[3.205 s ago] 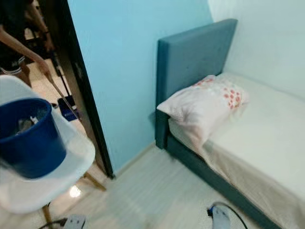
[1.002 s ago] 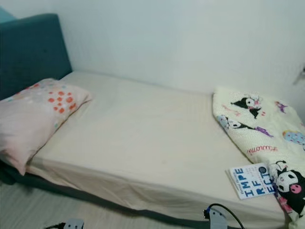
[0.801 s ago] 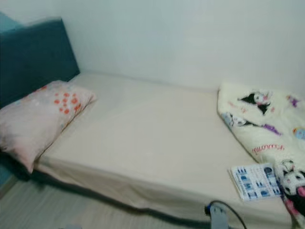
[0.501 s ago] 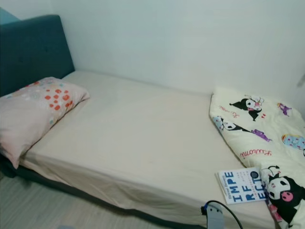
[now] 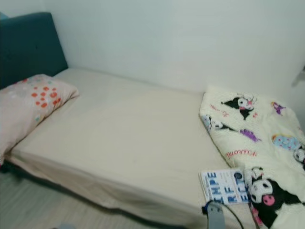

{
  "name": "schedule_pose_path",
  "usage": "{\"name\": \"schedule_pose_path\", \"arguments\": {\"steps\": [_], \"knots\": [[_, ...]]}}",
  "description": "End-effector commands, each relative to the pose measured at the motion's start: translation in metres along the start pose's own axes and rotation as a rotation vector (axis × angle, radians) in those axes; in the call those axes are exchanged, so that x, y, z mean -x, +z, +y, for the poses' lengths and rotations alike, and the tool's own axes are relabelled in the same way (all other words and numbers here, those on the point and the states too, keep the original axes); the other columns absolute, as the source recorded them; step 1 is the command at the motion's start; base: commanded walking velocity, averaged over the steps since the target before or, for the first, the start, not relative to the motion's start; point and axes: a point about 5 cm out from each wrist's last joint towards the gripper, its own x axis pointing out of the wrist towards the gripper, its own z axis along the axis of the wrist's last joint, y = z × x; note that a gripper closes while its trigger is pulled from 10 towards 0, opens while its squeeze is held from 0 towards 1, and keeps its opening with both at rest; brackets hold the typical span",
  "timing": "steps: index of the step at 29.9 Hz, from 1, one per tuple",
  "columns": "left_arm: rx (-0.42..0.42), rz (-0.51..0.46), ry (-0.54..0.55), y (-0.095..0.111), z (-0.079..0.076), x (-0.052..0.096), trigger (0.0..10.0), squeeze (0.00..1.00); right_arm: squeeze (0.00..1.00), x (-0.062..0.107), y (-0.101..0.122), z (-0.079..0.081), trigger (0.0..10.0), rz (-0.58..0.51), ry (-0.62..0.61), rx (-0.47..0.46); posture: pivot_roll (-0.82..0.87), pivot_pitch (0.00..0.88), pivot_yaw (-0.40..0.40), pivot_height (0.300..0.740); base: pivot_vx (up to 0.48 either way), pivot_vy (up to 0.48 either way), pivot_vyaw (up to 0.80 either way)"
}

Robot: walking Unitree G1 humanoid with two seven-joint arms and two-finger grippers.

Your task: Clean up the room

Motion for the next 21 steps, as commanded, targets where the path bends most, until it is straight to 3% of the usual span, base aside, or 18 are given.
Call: {"name": "schedule_pose_path", "arguments": {"steps": [1, 21], "knots": [[-0.011, 0.015, -0.011, -0.0041, -0.0020, 0.0004, 10.0, 0.00, 0.00, -0.0004, 0.0004, 0.0025, 10.0, -0.001, 0.007, 0.003, -0.02, 0.000, -0.066, 0.740, 0.000, -0.352, 0.00], [0.007, 0.028, -0.022, -0.0060, -0.0029, 0.0005, 10.0, 0.00, 0.00, -0.0001, -0.0015, 0.0013, 10.0, 0.004, 0.005, -0.002, -0.02, 0.000, -0.060, 0.740, 0.000, -0.474, 0.00]]}}
